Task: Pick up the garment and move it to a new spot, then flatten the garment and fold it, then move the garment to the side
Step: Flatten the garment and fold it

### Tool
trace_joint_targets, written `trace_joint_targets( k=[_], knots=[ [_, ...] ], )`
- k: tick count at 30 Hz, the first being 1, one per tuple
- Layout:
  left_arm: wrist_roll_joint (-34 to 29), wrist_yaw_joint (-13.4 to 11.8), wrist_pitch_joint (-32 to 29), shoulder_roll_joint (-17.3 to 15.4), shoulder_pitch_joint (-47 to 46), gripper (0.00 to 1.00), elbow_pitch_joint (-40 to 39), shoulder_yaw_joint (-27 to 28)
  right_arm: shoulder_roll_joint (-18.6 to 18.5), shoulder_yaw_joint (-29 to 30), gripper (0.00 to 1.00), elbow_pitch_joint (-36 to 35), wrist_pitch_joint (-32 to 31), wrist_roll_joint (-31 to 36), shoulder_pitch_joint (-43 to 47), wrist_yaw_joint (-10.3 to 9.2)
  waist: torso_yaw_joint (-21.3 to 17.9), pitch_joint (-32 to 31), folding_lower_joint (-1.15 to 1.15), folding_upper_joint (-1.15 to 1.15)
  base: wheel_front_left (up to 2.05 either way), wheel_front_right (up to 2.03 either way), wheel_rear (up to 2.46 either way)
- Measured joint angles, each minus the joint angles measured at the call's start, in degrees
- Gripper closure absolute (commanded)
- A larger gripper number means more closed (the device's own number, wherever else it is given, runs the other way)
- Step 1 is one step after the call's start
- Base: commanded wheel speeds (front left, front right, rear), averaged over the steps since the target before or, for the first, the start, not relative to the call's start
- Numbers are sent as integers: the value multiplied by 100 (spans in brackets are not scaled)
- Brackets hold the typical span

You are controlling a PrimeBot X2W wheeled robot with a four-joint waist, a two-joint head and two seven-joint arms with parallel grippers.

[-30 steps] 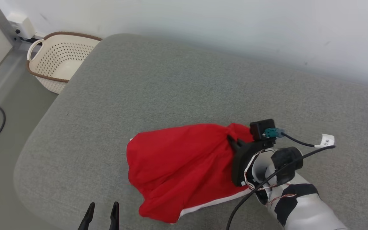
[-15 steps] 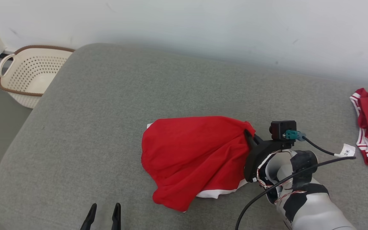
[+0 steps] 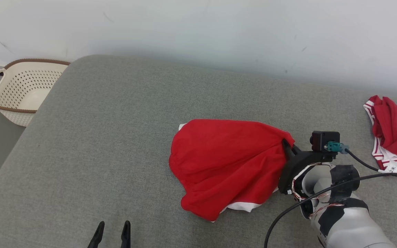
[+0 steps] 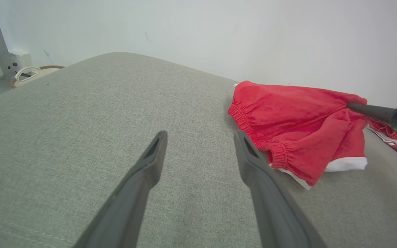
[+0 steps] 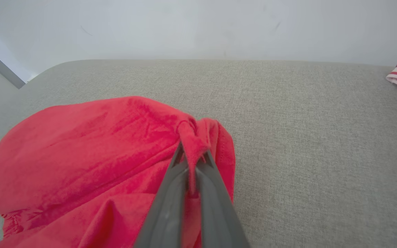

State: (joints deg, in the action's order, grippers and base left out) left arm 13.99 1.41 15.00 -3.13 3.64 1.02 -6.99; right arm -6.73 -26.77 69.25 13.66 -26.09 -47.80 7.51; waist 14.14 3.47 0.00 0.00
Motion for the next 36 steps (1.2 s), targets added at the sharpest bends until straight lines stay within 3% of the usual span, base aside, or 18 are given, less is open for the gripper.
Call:
trace_joint_targets(
  k=[1, 2, 10, 21, 36],
  knots=[
    [0, 2, 0, 3, 0, 0, 3, -1, 1, 11, 67, 9, 8, 12, 3, 0, -4, -3, 0, 0, 0, 0, 0],
    [0, 4, 0, 4, 0, 0, 8, -1, 0, 19, 0, -1, 32, 64, 5, 0, -7, -4, 0, 0, 0, 0, 0],
    [-26, 9, 0, 14, 12, 0, 3, 34, -43, 113, 0, -619, 120, 194, 211, 0, -108, -23, 0, 0, 0, 0, 0],
    [-62, 43, 1, 19, 75, 0, -92, 136, -495, 417, 0, -2107, 113, 433, 1421, 0, -341, -62, 0, 0, 0, 0, 0],
    [-94, 58, 1, 20, 62, 0, -121, 125, -444, 571, 0, -3526, -864, 715, 2640, 0, -319, 76, 0, 0, 0, 0, 0]
  ],
)
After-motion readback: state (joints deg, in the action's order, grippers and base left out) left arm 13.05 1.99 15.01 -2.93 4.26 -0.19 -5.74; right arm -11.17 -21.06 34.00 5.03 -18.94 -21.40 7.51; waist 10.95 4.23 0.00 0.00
